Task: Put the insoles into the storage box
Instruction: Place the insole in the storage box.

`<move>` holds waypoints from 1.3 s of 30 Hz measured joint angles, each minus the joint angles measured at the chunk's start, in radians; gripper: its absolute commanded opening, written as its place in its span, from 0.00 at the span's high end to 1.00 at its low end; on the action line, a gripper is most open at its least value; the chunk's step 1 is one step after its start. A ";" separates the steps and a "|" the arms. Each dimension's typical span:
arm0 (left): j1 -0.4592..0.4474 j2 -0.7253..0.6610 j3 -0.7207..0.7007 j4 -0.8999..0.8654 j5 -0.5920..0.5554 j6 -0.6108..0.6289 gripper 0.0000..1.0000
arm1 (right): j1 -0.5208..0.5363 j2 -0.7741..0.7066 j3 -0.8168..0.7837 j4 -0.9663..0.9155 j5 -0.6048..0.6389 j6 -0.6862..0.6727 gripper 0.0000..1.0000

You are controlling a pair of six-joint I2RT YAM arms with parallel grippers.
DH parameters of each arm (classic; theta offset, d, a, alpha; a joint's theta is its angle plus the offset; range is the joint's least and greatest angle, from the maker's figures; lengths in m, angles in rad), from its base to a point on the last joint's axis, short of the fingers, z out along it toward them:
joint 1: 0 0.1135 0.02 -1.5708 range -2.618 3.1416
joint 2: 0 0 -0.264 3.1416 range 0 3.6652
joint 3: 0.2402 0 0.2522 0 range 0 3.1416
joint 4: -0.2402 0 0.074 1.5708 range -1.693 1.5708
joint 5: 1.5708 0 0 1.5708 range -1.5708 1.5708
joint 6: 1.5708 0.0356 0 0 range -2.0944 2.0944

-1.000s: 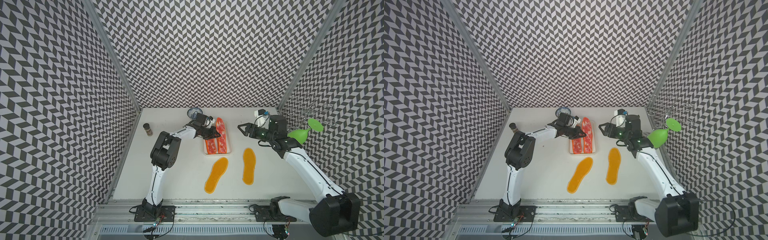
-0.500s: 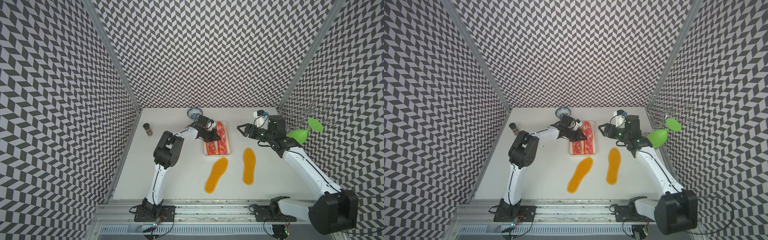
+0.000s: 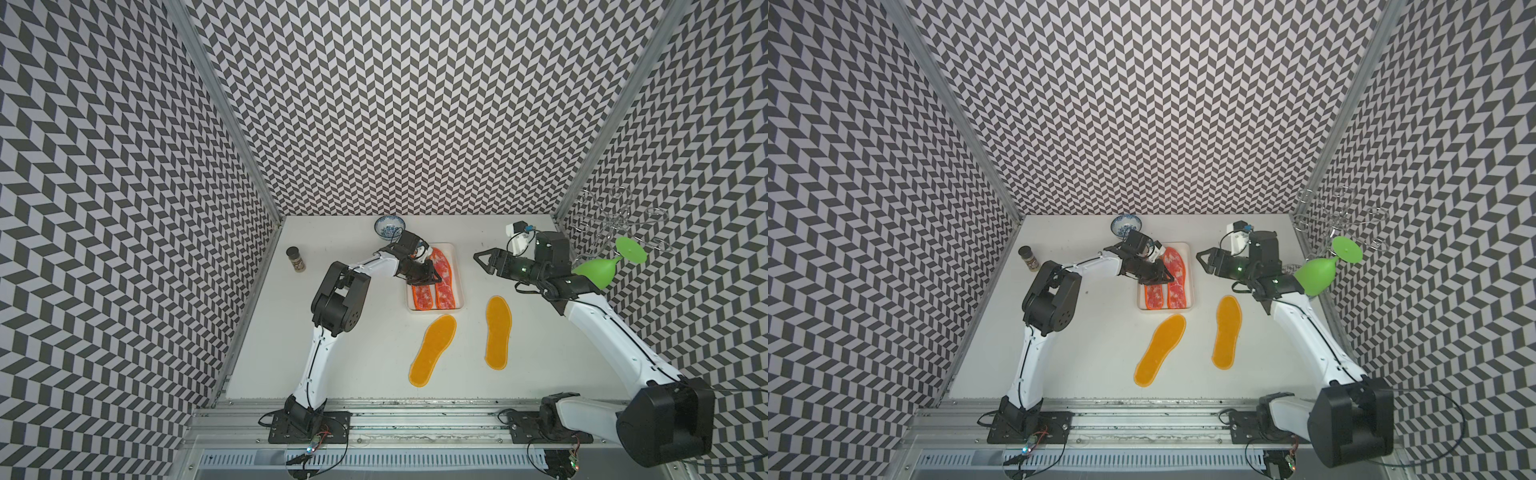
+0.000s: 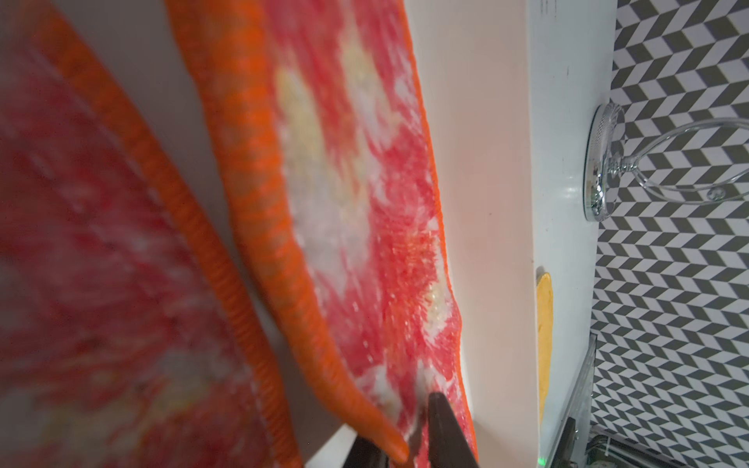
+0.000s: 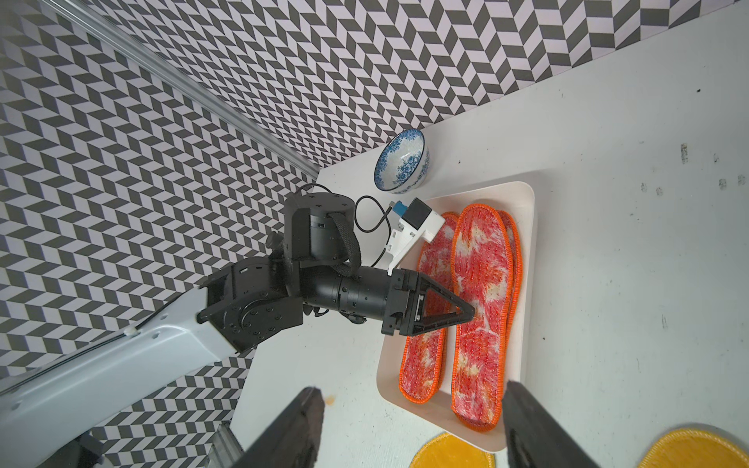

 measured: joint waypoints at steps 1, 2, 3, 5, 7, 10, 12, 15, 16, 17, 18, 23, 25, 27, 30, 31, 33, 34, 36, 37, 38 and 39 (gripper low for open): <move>-0.002 0.002 0.008 -0.008 -0.002 0.005 0.73 | 0.000 0.000 0.000 0.000 0.000 0.000 0.28; -0.004 0.004 0.016 -0.014 -0.005 0.009 0.72 | 0.000 0.000 0.000 0.000 0.000 0.000 0.28; -0.006 0.005 0.023 -0.021 -0.009 0.013 0.70 | 0.000 0.000 0.000 0.000 0.001 0.000 0.28; -0.010 0.006 0.030 -0.034 -0.018 0.022 0.68 | 0.000 0.000 0.000 0.000 0.002 0.000 0.28; -0.013 0.006 0.038 -0.052 -0.028 0.029 0.66 | 0.000 0.000 0.000 0.000 0.002 0.000 0.28; -0.014 0.011 0.056 -0.080 -0.045 0.041 0.60 | 0.000 0.000 0.000 0.000 0.002 0.000 0.28; -0.015 0.011 0.074 -0.105 -0.058 0.051 0.56 | 0.000 0.000 0.000 0.000 0.002 -0.001 0.28; -0.020 0.012 0.106 -0.138 -0.081 0.070 0.49 | 0.000 0.000 0.000 0.000 0.002 -0.001 0.28; -0.021 0.012 0.113 -0.145 -0.087 0.077 0.48 | 0.000 0.000 0.000 0.000 0.002 -0.001 0.28; -0.022 0.012 0.124 -0.156 -0.096 0.081 0.47 | 0.000 0.000 0.000 0.000 0.002 -0.001 0.28; -0.023 0.012 0.130 -0.164 -0.103 0.085 0.46 | 0.000 0.000 0.000 0.000 0.003 -0.001 0.28; -0.031 0.013 0.161 -0.219 -0.140 0.103 0.43 | 0.000 0.000 0.000 0.000 0.003 -0.005 0.27; -0.033 0.014 0.176 -0.245 -0.158 0.116 0.39 | 0.000 0.000 0.000 -0.002 0.007 -0.008 0.27; -0.036 0.018 0.198 -0.270 -0.179 0.130 0.37 | 0.000 0.000 0.000 -0.006 0.013 -0.013 0.27; -0.040 0.025 0.234 -0.306 -0.204 0.146 0.36 | 0.000 0.000 0.003 -0.024 0.027 -0.023 0.27; -0.041 0.026 0.244 -0.314 -0.210 0.151 0.36 | 0.000 0.000 0.004 -0.030 0.032 -0.026 0.27; -0.043 0.026 0.262 -0.330 -0.219 0.161 0.36 | -0.001 0.000 0.008 -0.039 0.042 -0.029 0.27; -0.043 0.026 0.269 -0.336 -0.224 0.164 0.36 | -0.002 0.000 0.009 -0.041 0.045 -0.031 0.27; -0.045 0.026 0.275 -0.346 -0.233 0.169 0.35 | -0.005 0.000 0.010 -0.048 0.053 -0.034 0.27; -0.047 0.026 0.275 -0.351 -0.237 0.172 0.35 | -0.007 0.000 0.010 -0.053 0.058 -0.035 0.27; -0.048 0.025 0.275 -0.359 -0.243 0.177 0.35 | -0.008 0.000 0.010 -0.058 0.064 -0.039 0.27; -0.050 0.023 0.275 -0.368 -0.251 0.182 0.35 | -0.009 0.000 0.010 -0.064 0.069 -0.042 0.26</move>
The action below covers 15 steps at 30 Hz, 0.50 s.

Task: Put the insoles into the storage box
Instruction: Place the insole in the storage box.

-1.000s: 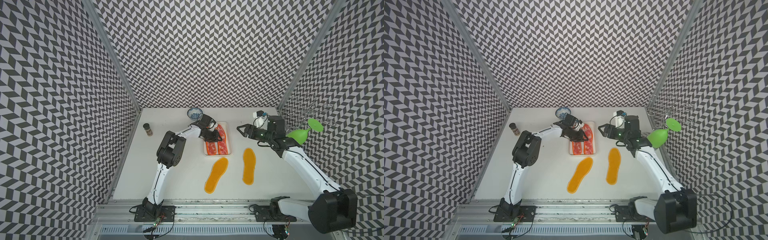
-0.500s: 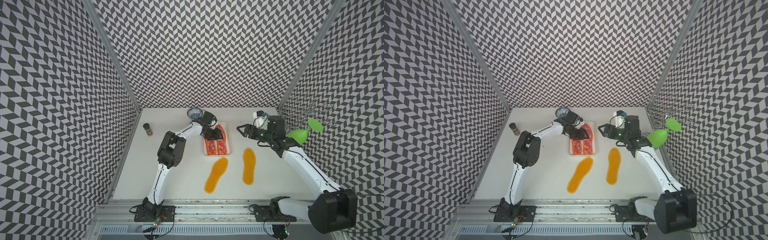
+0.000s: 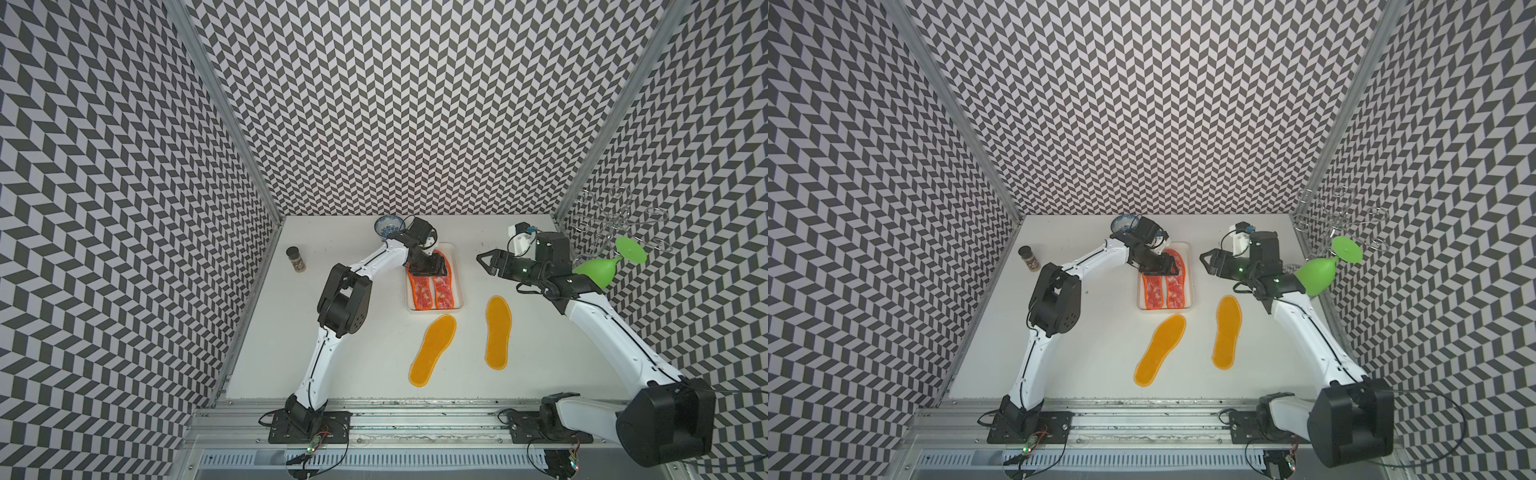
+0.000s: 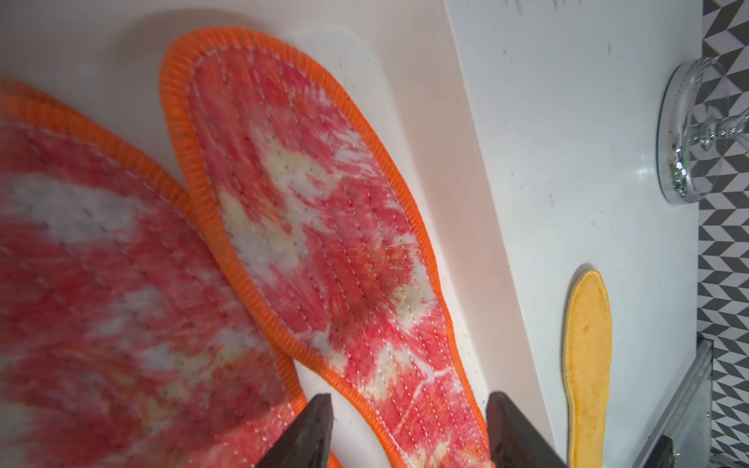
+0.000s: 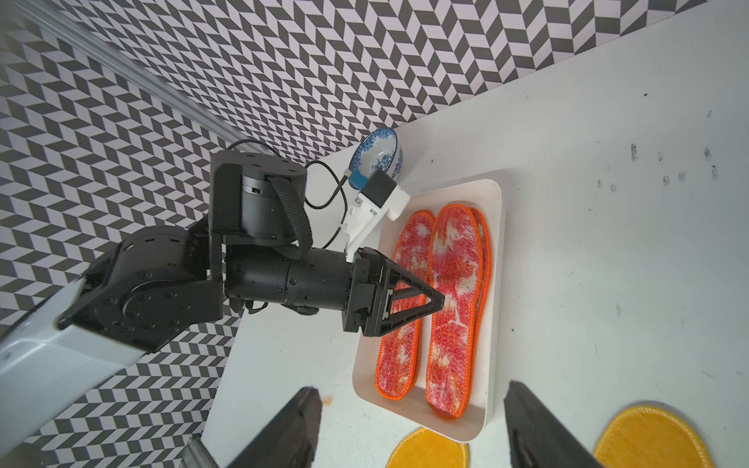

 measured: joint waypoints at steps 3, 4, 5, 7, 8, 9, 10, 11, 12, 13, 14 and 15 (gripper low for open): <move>-0.006 -0.029 -0.010 -0.022 -0.029 0.017 0.35 | -0.002 0.000 0.001 -0.025 0.006 -0.011 0.26; -0.009 -0.053 -0.025 -0.023 -0.038 0.026 0.35 | -0.003 0.000 0.001 -0.032 0.007 -0.014 0.26; -0.011 -0.092 -0.053 -0.025 -0.050 0.035 0.35 | -0.003 0.000 0.001 -0.042 0.009 -0.019 0.26; -0.017 -0.180 -0.117 -0.023 -0.069 0.051 0.34 | -0.003 0.000 0.001 -0.061 0.014 -0.026 0.25; -0.020 -0.239 -0.158 -0.022 -0.082 0.059 0.34 | -0.003 -0.001 0.001 -0.074 0.019 -0.028 0.24; -0.024 -0.293 -0.193 -0.019 -0.090 0.066 0.34 | -0.003 -0.002 0.001 -0.087 0.023 -0.031 0.24; -0.024 -0.341 -0.222 -0.017 -0.098 0.073 0.33 | -0.003 -0.004 0.001 -0.099 0.025 -0.032 0.24; -0.025 -0.400 -0.258 -0.014 -0.109 0.080 0.33 | -0.003 -0.006 0.001 -0.109 0.026 -0.032 0.23; -0.027 -0.443 -0.286 -0.010 -0.117 0.086 0.31 | -0.003 -0.009 0.001 -0.119 0.027 -0.032 0.23; -0.029 -0.486 -0.317 -0.006 -0.130 0.093 0.28 | -0.003 -0.014 0.001 -0.129 0.027 -0.031 0.23; -0.030 -0.530 -0.352 -0.003 -0.145 0.100 0.27 | -0.003 -0.019 0.001 -0.140 0.027 -0.029 0.23; -0.031 -0.561 -0.378 -0.003 -0.157 0.106 0.25 | -0.003 -0.025 0.000 -0.148 0.027 -0.025 0.22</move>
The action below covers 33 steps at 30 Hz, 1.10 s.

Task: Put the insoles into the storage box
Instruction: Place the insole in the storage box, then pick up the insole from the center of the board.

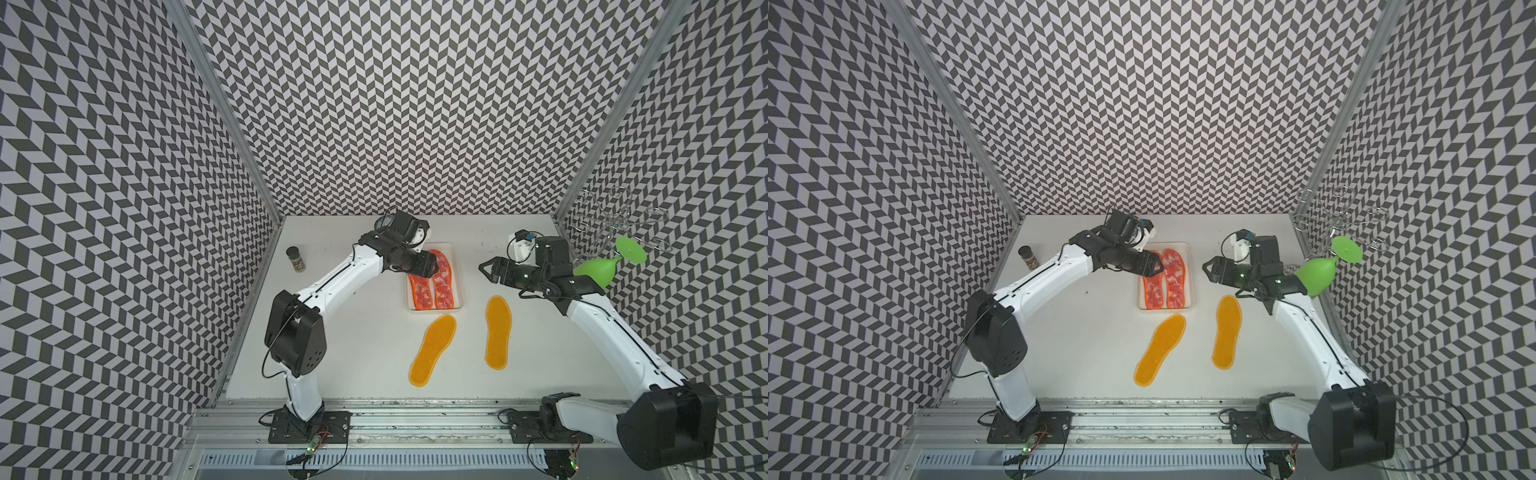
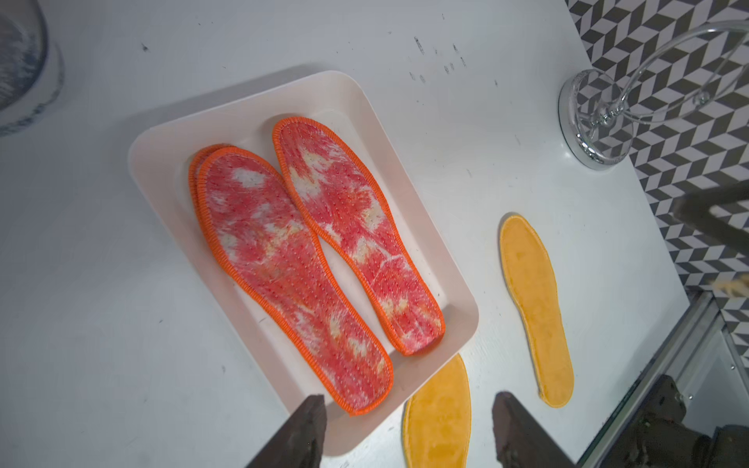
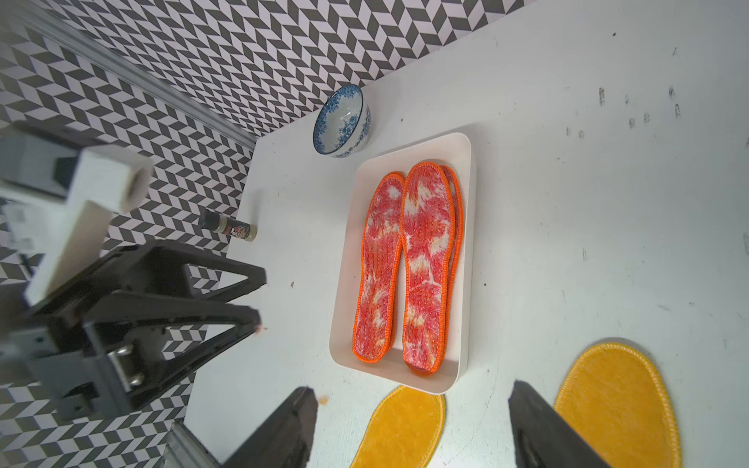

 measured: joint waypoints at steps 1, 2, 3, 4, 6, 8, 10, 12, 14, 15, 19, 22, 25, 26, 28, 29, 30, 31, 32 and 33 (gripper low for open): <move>-0.001 -0.029 -0.028 0.000 -0.013 0.006 0.24 | 0.003 -0.008 -0.002 -0.008 0.000 0.003 0.22; -0.001 -0.056 -0.057 0.001 -0.027 0.010 0.21 | 0.006 -0.017 -0.004 -0.014 0.001 0.009 0.22; -0.002 -0.075 -0.079 -0.001 -0.037 0.014 0.20 | 0.009 -0.025 -0.007 -0.021 0.002 0.017 0.21; -0.002 -0.097 -0.106 -0.001 -0.048 0.018 0.19 | 0.014 -0.035 -0.011 -0.029 0.004 0.025 0.20; -0.003 -0.130 -0.146 -0.003 -0.062 0.023 0.17 | 0.024 -0.052 -0.017 -0.048 0.011 0.043 0.19; -0.008 -0.165 -0.185 -0.005 -0.074 0.021 0.16 | 0.040 -0.068 -0.026 -0.068 0.022 0.063 0.19; -0.024 -0.202 -0.229 -0.006 -0.085 0.016 0.16 | 0.057 -0.077 -0.032 -0.091 0.036 0.085 0.18; -0.053 -0.241 -0.281 -0.003 -0.090 0.004 0.15 | 0.077 -0.087 -0.043 -0.108 0.051 0.110 0.17; -0.089 -0.273 -0.339 0.000 -0.092 -0.014 0.13 | 0.101 -0.094 -0.058 -0.123 0.068 0.141 0.17; -0.104 -0.280 -0.362 0.001 -0.093 -0.025 0.13 | 0.113 -0.095 -0.064 -0.129 0.075 0.158 0.17; -0.164 -0.284 -0.439 0.012 -0.105 -0.071 0.13 | 0.166 -0.094 -0.075 -0.162 0.118 0.214 0.17; -0.193 -0.284 -0.479 0.032 -0.108 -0.101 0.13 | 0.194 -0.093 -0.074 -0.182 0.151 0.252 0.16; -0.203 -0.284 -0.515 0.056 -0.111 -0.123 0.13 | 0.219 -0.092 -0.072 -0.205 0.182 0.291 0.17; -0.203 -0.285 -0.526 0.062 -0.113 -0.127 0.12 | 0.228 -0.092 -0.070 -0.215 0.193 0.308 0.17; -0.203 -0.288 -0.547 0.073 -0.114 -0.132 0.12 | 0.243 -0.089 -0.065 -0.228 0.203 0.340 0.18; -0.203 -0.292 -0.558 0.075 -0.115 -0.134 0.12 | 0.251 -0.085 -0.063 -0.233 0.206 0.363 0.18; -0.203 -0.296 -0.568 0.076 -0.116 -0.135 0.12 | 0.259 -0.080 -0.063 -0.234 0.206 0.384 0.19; -0.203 -0.301 -0.578 0.076 -0.116 -0.137 0.12 | 0.272 -0.074 -0.062 -0.237 0.208 0.409 0.19; -0.203 -0.307 -0.586 0.076 -0.116 -0.137 0.12 | 0.289 -0.067 -0.061 -0.238 0.213 0.437 0.19; -0.203 -0.315 -0.595 0.076 -0.116 -0.137 0.12 | 0.312 -0.058 -0.056 -0.243 0.222 0.467 0.19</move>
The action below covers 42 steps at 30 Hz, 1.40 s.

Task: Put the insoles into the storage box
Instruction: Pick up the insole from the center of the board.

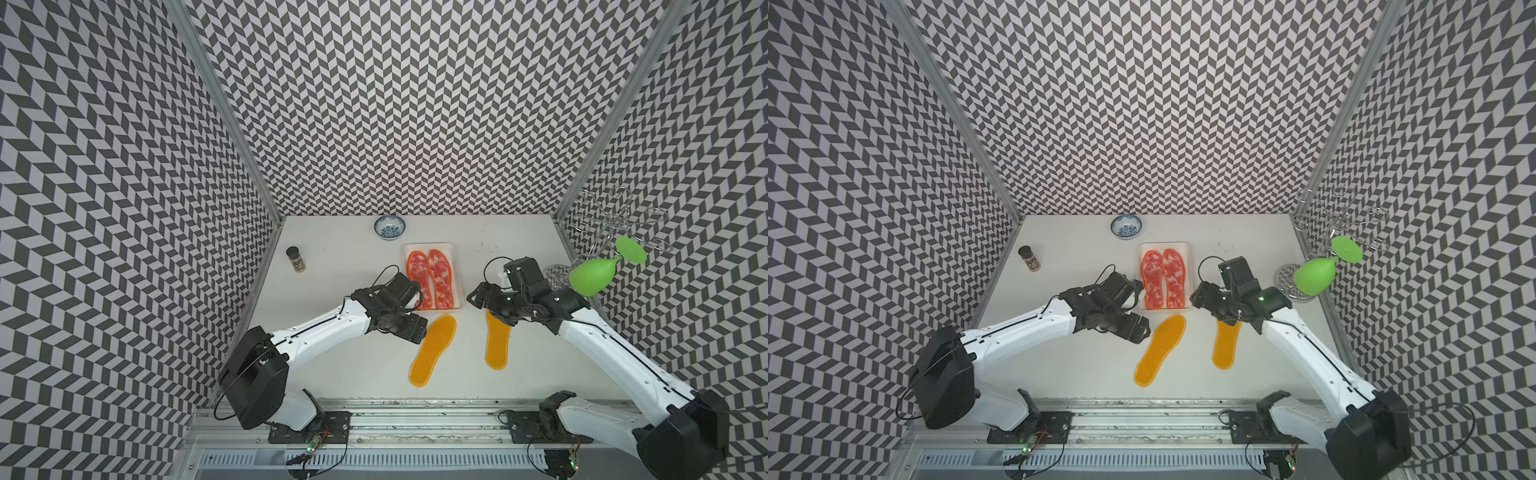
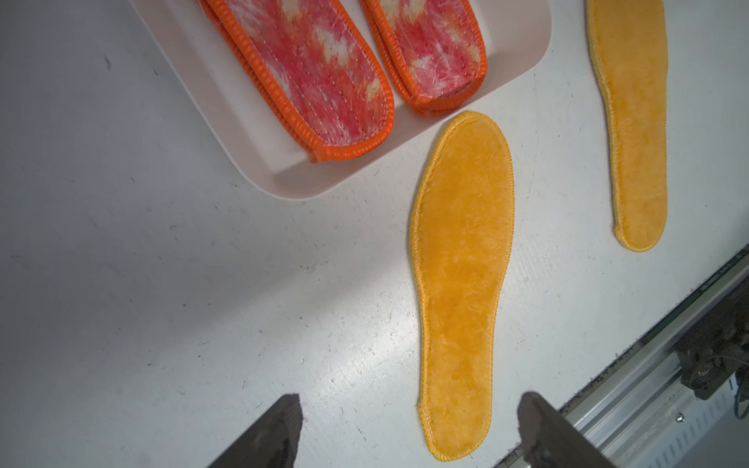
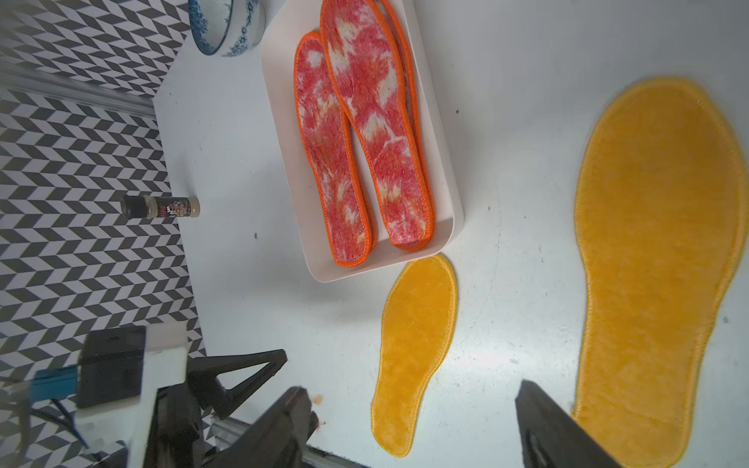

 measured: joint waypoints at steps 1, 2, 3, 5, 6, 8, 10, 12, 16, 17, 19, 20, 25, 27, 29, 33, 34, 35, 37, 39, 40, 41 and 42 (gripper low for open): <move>-0.001 -0.012 -0.010 0.000 0.000 -0.001 0.12 | 0.023 0.009 0.007 -0.006 0.008 0.027 0.19; -0.001 -0.024 -0.018 0.000 -0.001 -0.003 0.12 | 0.045 0.019 0.016 -0.015 0.019 0.050 0.19; -0.002 -0.040 -0.028 -0.001 -0.004 -0.005 0.12 | 0.067 0.030 0.029 -0.027 0.032 0.080 0.20; -0.002 -0.067 -0.042 -0.003 -0.011 -0.010 0.11 | 0.103 0.047 0.049 -0.047 0.057 0.132 0.20; -0.002 -0.080 -0.048 -0.003 -0.018 -0.011 0.11 | 0.122 0.057 0.058 -0.055 0.070 0.159 0.20; -0.002 -0.102 -0.058 -0.004 -0.030 -0.014 0.11 | 0.150 0.075 0.069 -0.068 0.090 0.209 0.20; 0.000 -0.114 -0.064 -0.005 -0.042 -0.015 0.11 | 0.172 0.092 0.068 -0.079 0.103 0.262 0.21; 0.003 -0.116 -0.068 -0.007 -0.053 -0.019 0.11 | 0.193 0.104 0.062 -0.080 0.109 0.312 0.21; 0.016 -0.121 -0.071 -0.015 -0.071 -0.036 0.11 | 0.246 0.132 0.026 -0.054 0.110 0.398 0.24; 0.020 -0.124 -0.071 -0.017 -0.075 -0.039 0.11 | 0.257 0.146 0.018 -0.044 0.108 0.414 0.24; 0.031 -0.135 -0.071 -0.022 -0.082 -0.045 0.11 | 0.280 0.187 0.013 -0.029 0.108 0.442 0.25; 0.035 -0.141 -0.071 -0.024 -0.084 -0.049 0.11 | 0.289 0.208 0.013 -0.019 0.108 0.451 0.26; 0.061 -0.193 -0.097 -0.025 -0.092 -0.069 0.11 | 0.327 0.314 0.015 0.022 0.111 0.494 0.30; 0.067 -0.201 -0.105 -0.026 -0.093 -0.074 0.11 | 0.335 0.335 0.016 0.034 0.115 0.502 0.32; 0.069 -0.202 -0.110 -0.025 -0.093 -0.076 0.11 | 0.336 0.356 0.016 0.044 0.119 0.511 0.34; 0.076 -0.202 -0.118 -0.024 -0.093 -0.076 0.11 | 0.337 0.393 0.016 0.059 0.123 0.523 0.38; 0.079 -0.202 -0.119 -0.024 -0.093 -0.075 0.11 | 0.338 0.399 0.016 0.062 0.126 0.525 0.39; 0.083 -0.202 -0.121 -0.024 -0.093 -0.074 0.11 | 0.338 0.407 0.016 0.063 0.130 0.525 0.40; 0.092 -0.202 -0.124 -0.024 -0.092 -0.074 0.11 | 0.340 0.426 0.017 0.065 0.137 0.525 0.42; 0.100 -0.202 -0.128 -0.024 -0.091 -0.072 0.11 | 0.340 0.455 0.019 0.067 0.142 0.523 0.43; 0.102 -0.202 -0.129 -0.023 -0.089 -0.071 0.11 | 0.341 0.466 0.021 0.067 0.145 0.521 0.43; 0.106 -0.202 -0.129 -0.023 -0.085 -0.071 0.11 | 0.341 0.479 0.023 0.066 0.152 0.520 0.44; 0.107 -0.202 -0.129 -0.023 -0.084 -0.070 0.11 | 0.342 0.491 0.027 0.064 0.159 0.519 0.45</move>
